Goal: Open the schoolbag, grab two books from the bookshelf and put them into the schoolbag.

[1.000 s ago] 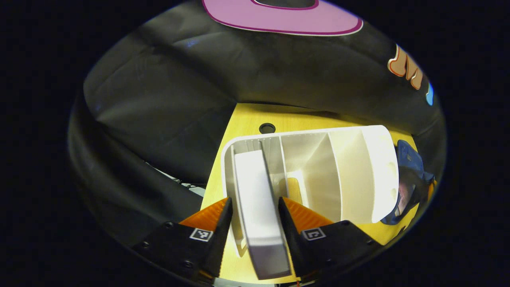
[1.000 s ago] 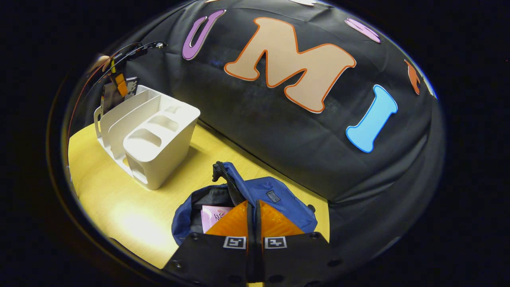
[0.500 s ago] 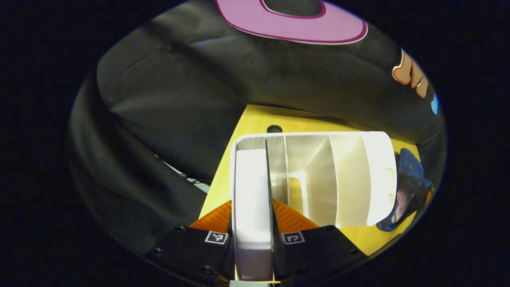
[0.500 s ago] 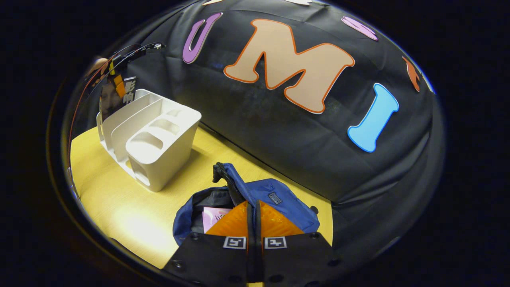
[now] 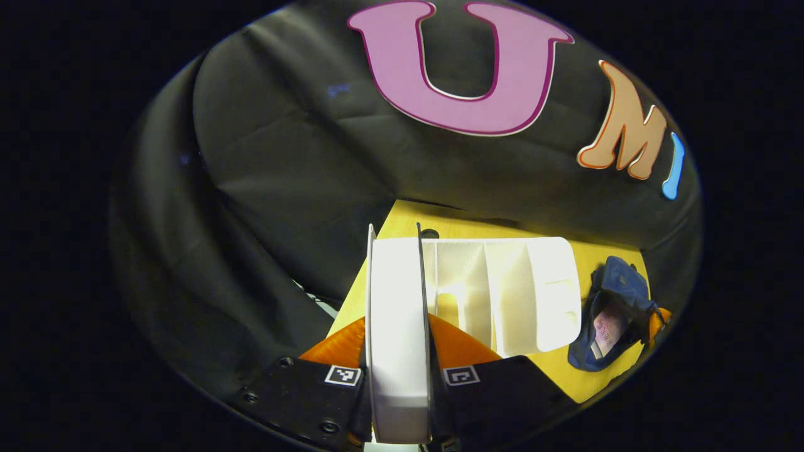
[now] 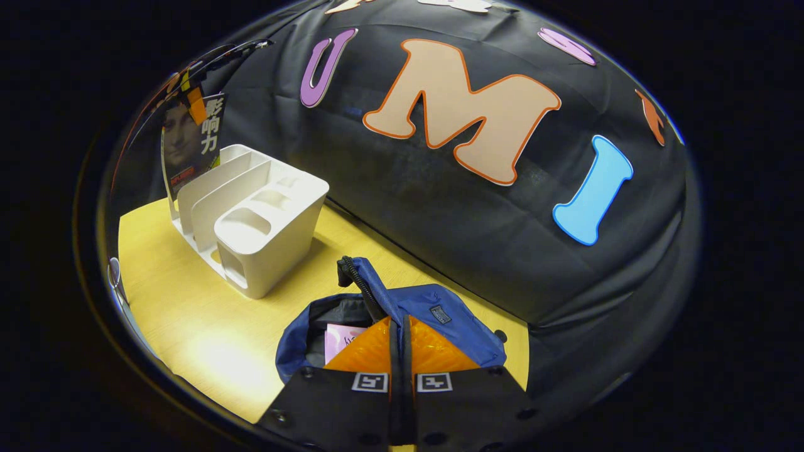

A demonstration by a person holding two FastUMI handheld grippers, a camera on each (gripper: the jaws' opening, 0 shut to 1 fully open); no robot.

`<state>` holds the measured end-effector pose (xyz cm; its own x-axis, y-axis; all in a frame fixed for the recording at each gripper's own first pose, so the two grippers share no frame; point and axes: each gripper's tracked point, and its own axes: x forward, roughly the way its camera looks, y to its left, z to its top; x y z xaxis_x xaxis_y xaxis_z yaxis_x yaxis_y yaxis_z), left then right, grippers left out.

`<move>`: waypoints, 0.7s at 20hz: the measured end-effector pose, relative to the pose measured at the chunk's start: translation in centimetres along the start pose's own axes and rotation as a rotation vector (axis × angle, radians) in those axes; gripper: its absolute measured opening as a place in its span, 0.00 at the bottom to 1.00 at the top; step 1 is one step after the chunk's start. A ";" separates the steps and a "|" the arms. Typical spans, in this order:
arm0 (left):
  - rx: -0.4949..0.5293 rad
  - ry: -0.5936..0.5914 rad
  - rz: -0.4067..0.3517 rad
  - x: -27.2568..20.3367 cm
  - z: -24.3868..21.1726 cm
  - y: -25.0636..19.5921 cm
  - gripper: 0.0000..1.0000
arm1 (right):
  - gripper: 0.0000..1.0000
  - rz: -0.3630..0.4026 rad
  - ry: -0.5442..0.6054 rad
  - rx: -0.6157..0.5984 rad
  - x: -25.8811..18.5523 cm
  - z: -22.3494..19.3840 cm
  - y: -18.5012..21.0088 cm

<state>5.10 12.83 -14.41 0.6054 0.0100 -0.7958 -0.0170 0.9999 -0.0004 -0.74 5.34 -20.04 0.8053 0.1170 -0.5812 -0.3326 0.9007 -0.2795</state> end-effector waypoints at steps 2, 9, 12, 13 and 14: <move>0.003 -0.025 0.015 -1.3 0.2 0.1 0.33 | 0.02 0.007 -0.004 0.003 -0.2 -0.1 -0.2; -0.112 -0.075 -0.073 -6.2 -0.6 -2.0 0.33 | 0.03 0.041 -0.017 -0.011 -0.4 -0.4 0.0; -0.158 -0.089 -0.126 -7.5 -0.8 -2.9 0.33 | 0.03 0.055 -0.019 -0.013 -0.5 -0.5 0.1; -0.178 -0.101 -0.147 -8.0 -0.7 -3.5 0.33 | 0.03 0.060 -0.019 -0.012 -0.4 -0.6 0.0; -0.198 -0.113 -0.175 -8.5 -0.8 -4.1 0.33 | 0.03 0.064 -0.020 -0.013 -0.3 -0.5 0.1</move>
<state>-0.57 8.62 -8.16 0.6974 -0.1500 -0.7008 -0.0530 0.9644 -0.2591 -1.31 5.16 -20.29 0.7915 0.1828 -0.5831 -0.3903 0.8855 -0.2522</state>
